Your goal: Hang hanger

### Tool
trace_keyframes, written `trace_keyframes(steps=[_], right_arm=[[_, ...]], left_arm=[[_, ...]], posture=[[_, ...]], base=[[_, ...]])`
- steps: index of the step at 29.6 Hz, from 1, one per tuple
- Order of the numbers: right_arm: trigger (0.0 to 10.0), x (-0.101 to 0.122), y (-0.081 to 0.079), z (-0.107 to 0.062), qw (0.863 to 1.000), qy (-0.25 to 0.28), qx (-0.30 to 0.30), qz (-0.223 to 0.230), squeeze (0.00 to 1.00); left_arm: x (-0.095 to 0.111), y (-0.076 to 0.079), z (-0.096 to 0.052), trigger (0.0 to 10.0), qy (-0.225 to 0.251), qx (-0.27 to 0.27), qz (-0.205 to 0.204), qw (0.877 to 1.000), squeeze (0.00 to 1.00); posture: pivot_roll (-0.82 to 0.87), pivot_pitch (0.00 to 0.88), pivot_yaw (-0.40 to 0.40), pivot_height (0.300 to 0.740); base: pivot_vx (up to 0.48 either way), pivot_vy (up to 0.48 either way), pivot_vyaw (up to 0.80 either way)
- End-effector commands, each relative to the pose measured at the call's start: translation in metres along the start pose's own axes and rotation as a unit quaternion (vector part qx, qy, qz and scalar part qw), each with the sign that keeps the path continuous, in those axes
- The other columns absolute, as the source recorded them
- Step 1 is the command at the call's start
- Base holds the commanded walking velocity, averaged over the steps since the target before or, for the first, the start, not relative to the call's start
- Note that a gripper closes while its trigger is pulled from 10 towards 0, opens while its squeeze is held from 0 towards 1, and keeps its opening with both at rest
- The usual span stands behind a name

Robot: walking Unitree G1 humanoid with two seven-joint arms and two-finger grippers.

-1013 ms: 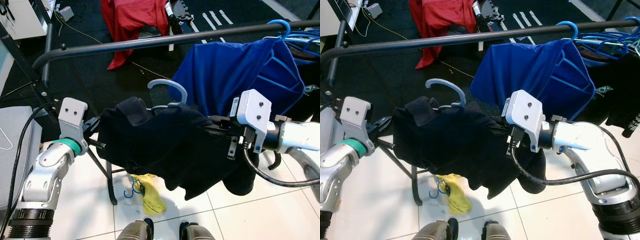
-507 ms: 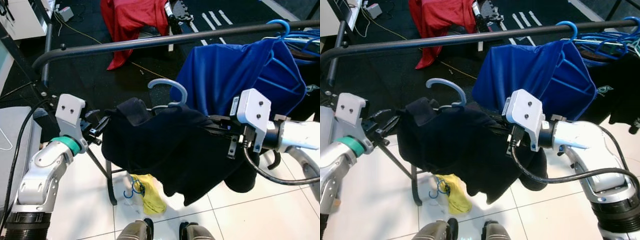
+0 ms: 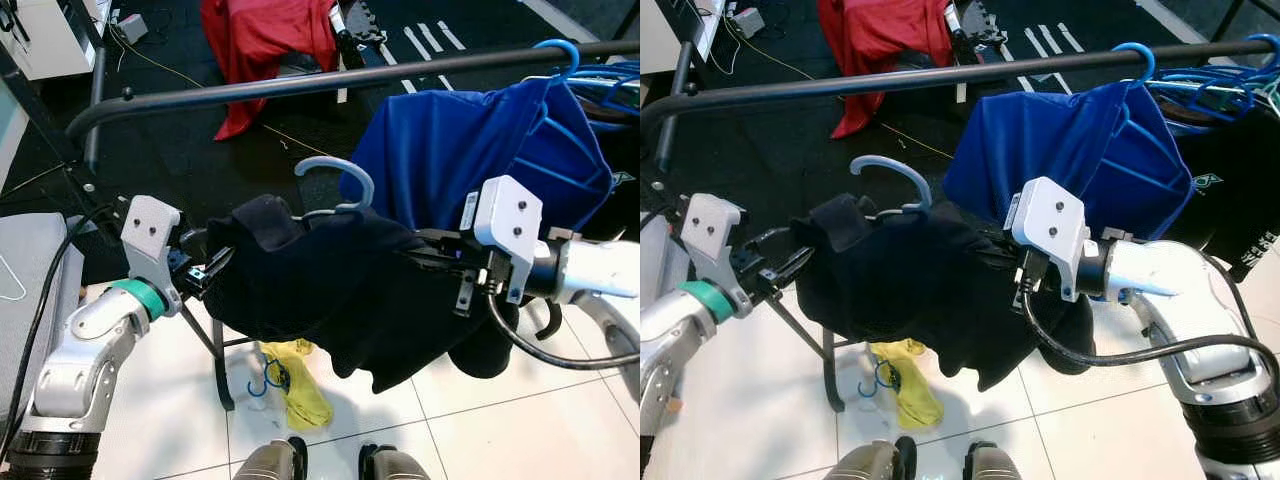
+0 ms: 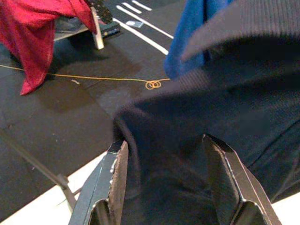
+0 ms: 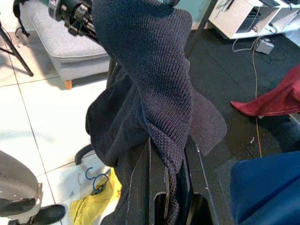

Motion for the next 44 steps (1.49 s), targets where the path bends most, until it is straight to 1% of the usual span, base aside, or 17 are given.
trace_keyframes(steps=[1,3,4,7,8,11,12,26,28,29,30,31,33,35,37,38,44], right_arm=[[10.0,0.01,0.003,0.0,1.0,0.021,-0.001,-0.013,0.0],[10.0,0.011,0.003,0.0,1.0,0.022,-0.001,-0.013,0.0],[10.0,0.011,0.003,0.0,1.0,0.023,-0.002,-0.014,0.0],[10.0,0.011,0.003,0.0,1.0,0.024,-0.002,-0.014,0.0],[10.0,0.012,0.003,0.0,1.0,0.025,-0.002,-0.013,0.0],[10.0,0.012,0.003,0.0,1.0,0.025,-0.002,-0.013,0.0],[10.0,0.012,0.003,0.0,1.0,0.026,-0.002,-0.013,0.0],[10.0,0.013,0.004,0.0,1.0,0.027,-0.002,-0.012,0.0],[10.0,0.012,0.004,0.0,1.0,0.025,-0.003,-0.013,0.0],[10.0,0.008,0.004,-0.001,1.0,0.017,-0.003,-0.015,0.0],[10.0,0.008,0.004,-0.001,1.0,0.017,-0.003,-0.015,0.0],[10.0,0.005,0.004,-0.002,1.0,0.009,-0.004,-0.015,0.0],[10.0,0.005,0.004,-0.002,1.0,0.009,-0.004,-0.015,0.0],[10.0,-0.001,0.007,-0.005,1.0,-0.004,-0.007,-0.018,0.0],[10.0,-0.001,0.007,-0.005,1.0,-0.004,-0.007,-0.018,0.0],[10.0,-0.003,0.008,-0.006,1.0,-0.009,-0.009,-0.018,0.0],[10.0,-0.011,0.016,-0.014,0.999,-0.028,-0.03,-0.025,0.0]], left_arm=[[-0.007,0.0,0.004,10.0,-0.008,0.005,-0.001,1.0,0.0],[-0.007,0.0,0.006,10.0,-0.006,0.007,-0.003,1.0,0.0],[-0.008,-0.001,0.007,8.3,-0.004,0.011,-0.003,1.0,0.0],[-0.008,-0.002,0.008,8.3,-0.004,0.014,-0.004,1.0,0.0],[-0.008,-0.004,0.008,2.6,-0.001,0.023,-0.004,1.0,0.0],[-0.008,-0.004,0.008,2.6,-0.001,0.023,-0.004,1.0,0.0],[-0.007,-0.007,0.009,0.0,0.002,0.032,-0.005,0.999,0.0],[-0.004,-0.018,0.009,0.0,0.018,0.066,0.005,0.998,0.0],[-0.003,-0.022,0.008,0.0,0.02,0.08,0.012,0.997,0.0],[-0.002,-0.032,0.004,0.0,0.02,0.107,0.026,0.994,0.0],[-0.002,-0.032,0.004,0.0,0.02,0.107,0.026,0.994,0.0],[0.0,-0.042,0.0,0.0,0.019,0.132,0.041,0.99,0.0],[0.0,-0.042,0.0,0.0,0.019,0.132,0.041,0.99,0.0],[0.004,-0.063,-0.011,0.0,0.02,0.184,0.066,0.981,0.0],[0.004,-0.063,-0.011,0.0,0.02,0.184,0.066,0.981,0.0],[0.005,-0.07,-0.016,0.0,0.019,0.197,0.076,0.977,0.0],[0.005,-0.08,-0.029,0.0,0.01,0.205,0.103,0.973,0.0]], posture=[[-0.06,0.072,0.085,0.74],[-0.06,0.072,0.086,0.74],[-0.06,0.072,0.087,0.74],[-0.06,0.072,0.087,0.74],[-0.06,0.073,0.086,0.74],[-0.06,0.073,0.086,0.74],[-0.06,0.073,0.087,0.74],[-0.06,0.074,0.085,0.74],[-0.06,0.074,0.085,0.74],[-0.06,0.076,0.085,0.74],[-0.06,0.076,0.085,0.74],[-0.06,0.078,0.085,0.74],[-0.06,0.078,0.085,0.74],[-0.05,0.079,0.085,0.74],[-0.05,0.079,0.085,0.74],[-0.05,0.08,0.085,0.74],[-0.05,0.08,0.085,0.74]], base=[[0.0,0.0,0.0],[0.0,0.0,0.0],[0.0,0.0,0.0],[0.0,0.0,0.0],[0.0,0.0,0.0],[0.0,0.0,0.0],[0.0,0.0,0.0],[0.0,0.0,0.0],[0.0,0.0,0.0],[0.0,0.0,0.0],[0.0,0.0,0.0],[0.0,0.0,0.0],[0.0,0.0,0.0],[0.0,0.0,0.0],[0.0,0.0,0.0],[0.0,0.0,0.0],[0.0,0.0,0.0]])
Point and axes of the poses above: a point about 5 cm out from each wrist's last joint towards the gripper, its own z axis pointing out of the wrist towards the gripper, its own x axis along the axis of the wrist's last joint, y = z × x, the point moved 4 cm from there along z, pointing out of the wrist towards the gripper, and after that the axes turned 14 degrees about -z, right-handed, at the moved point
